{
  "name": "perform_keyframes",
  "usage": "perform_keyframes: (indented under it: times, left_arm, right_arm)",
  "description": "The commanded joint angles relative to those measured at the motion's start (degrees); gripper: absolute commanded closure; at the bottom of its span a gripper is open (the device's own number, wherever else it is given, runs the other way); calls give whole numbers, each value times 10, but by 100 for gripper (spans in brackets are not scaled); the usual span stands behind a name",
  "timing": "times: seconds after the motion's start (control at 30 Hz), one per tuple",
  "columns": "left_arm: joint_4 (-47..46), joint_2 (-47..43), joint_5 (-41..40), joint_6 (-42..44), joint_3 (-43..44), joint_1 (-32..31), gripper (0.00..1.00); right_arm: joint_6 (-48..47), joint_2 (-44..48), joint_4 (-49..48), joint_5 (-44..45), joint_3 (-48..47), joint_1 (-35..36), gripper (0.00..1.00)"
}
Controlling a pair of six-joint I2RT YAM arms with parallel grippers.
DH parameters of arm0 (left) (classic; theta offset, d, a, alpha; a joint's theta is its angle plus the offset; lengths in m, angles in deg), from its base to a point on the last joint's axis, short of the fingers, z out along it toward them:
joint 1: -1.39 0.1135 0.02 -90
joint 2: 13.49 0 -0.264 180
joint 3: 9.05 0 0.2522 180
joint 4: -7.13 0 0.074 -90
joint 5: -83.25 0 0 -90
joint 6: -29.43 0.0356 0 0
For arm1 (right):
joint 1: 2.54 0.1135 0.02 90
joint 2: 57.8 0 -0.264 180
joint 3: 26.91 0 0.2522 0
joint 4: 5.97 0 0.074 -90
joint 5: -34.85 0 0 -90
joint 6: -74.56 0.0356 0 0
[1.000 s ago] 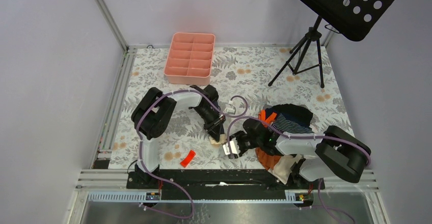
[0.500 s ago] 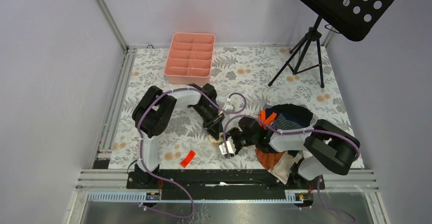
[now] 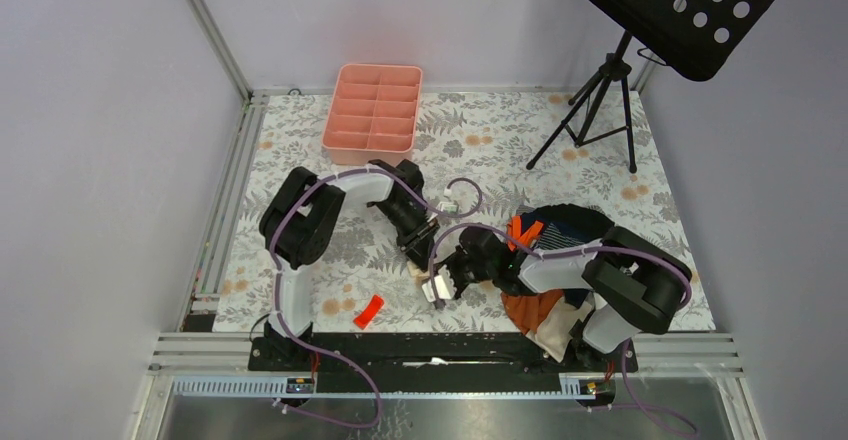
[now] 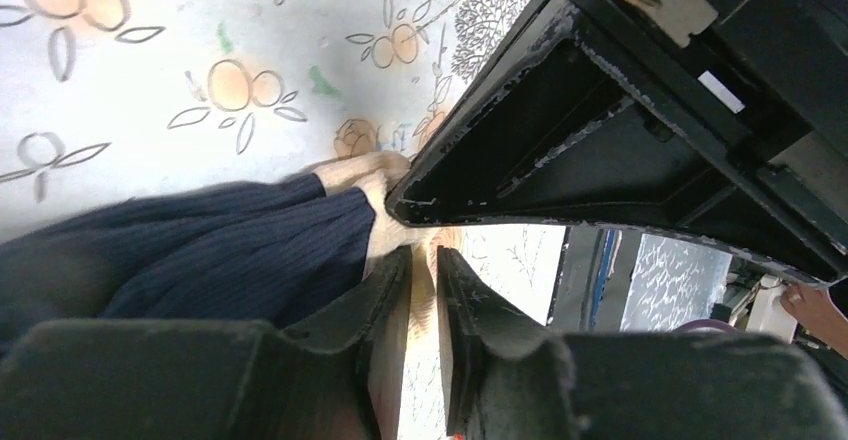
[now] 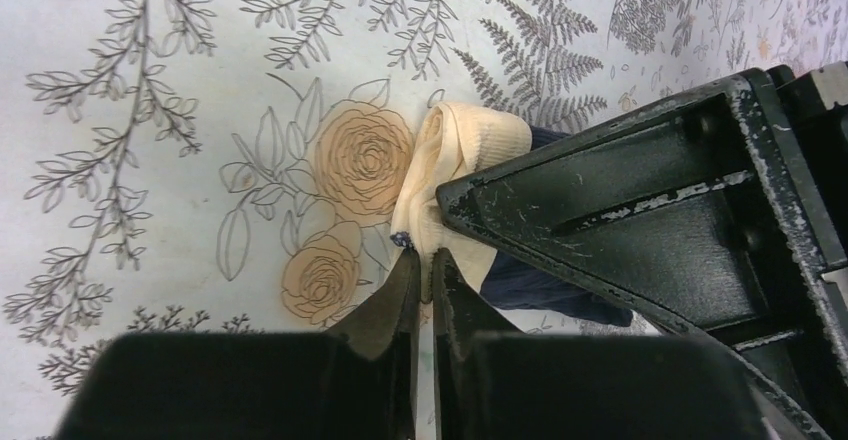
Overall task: Roll the underwear
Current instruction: Roll the underwear to the center of the board.
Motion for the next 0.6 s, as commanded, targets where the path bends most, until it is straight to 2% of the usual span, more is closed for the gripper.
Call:
perform_keyframes:
  times: [0.0, 0.1, 0.23, 0.37, 0.4, 0.57]
  left_arm:
    - [-4, -25, -30, 28, 31, 41, 73]
    - [-43, -102, -37, 9, 8, 108, 61]
    - [-111, -244, -64, -5, -44, 195, 53]
    - [-190, -409, -145, 44, -155, 198, 45]
    - [-207, -454, -157, 55, -188, 196, 44]
    - [-200, -640, -166, 184, -324, 171, 41]
  right_arm:
    - [24, -15, 100, 15, -23, 8, 98]
    - [59, -4, 157, -8, -49, 8, 100]
    - [132, -16, 216, -34, -81, -6, 100]
    - [240, -41, 263, -68, -136, -34, 100]
    - [270, -54, 302, -82, -159, -44, 100]
    - [379, -120, 377, -155, -254, -86, 100]
